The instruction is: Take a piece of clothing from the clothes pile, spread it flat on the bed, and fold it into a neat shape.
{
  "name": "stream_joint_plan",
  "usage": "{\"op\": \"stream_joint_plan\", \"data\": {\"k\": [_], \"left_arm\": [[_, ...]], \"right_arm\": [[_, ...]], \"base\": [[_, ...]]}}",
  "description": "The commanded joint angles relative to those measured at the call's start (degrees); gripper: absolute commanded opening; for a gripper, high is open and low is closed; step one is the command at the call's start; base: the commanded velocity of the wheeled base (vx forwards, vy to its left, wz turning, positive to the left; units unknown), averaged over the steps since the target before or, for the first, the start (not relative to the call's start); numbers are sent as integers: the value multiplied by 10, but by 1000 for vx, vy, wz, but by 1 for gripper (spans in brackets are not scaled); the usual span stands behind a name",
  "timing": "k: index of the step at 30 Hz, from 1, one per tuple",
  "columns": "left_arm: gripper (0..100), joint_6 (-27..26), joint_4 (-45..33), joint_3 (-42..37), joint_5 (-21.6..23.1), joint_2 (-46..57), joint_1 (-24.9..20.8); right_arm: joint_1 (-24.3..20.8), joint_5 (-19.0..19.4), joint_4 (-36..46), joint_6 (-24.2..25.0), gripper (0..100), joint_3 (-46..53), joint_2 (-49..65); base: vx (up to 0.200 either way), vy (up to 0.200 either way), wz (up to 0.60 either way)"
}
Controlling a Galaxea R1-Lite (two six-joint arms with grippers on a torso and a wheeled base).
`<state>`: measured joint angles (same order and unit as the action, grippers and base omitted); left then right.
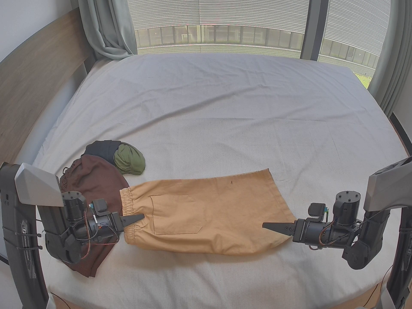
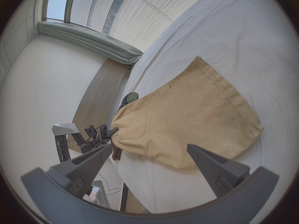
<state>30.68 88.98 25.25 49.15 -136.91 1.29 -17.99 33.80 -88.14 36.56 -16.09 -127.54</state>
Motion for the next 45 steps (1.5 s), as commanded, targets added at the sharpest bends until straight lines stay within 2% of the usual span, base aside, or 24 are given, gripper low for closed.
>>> {"op": "stream_joint_plan", "data": {"k": [1, 6, 20, 33, 37, 40, 45], "left_arm": [[0, 0, 1, -10, 8, 24, 21], [0, 1, 0, -13, 10, 41, 31], [0, 9, 1, -1, 2, 57, -53], [0, 30, 0, 10, -1, 84, -88], [0, 32, 0, 22, -20, 83, -97], [0, 47, 0, 38, -49, 84, -119], [0, 70, -1, 63, -68, 81, -150]], "right_arm": [[-2, 0, 0, 0, 100, 0, 0], [-2, 0, 0, 0, 100, 0, 0], [-12, 0, 0, 0, 100, 7, 4], [-13, 0, 0, -1, 100, 9, 5], [-13, 0, 0, -1, 100, 9, 5], [-12, 0, 0, 0, 100, 7, 9], [-9, 0, 0, 0, 100, 5, 19]], "base": [[0, 0, 0], [0, 0, 0], [0, 0, 0], [0, 0, 0], [0, 0, 0], [0, 0, 0], [0, 0, 0]]}}
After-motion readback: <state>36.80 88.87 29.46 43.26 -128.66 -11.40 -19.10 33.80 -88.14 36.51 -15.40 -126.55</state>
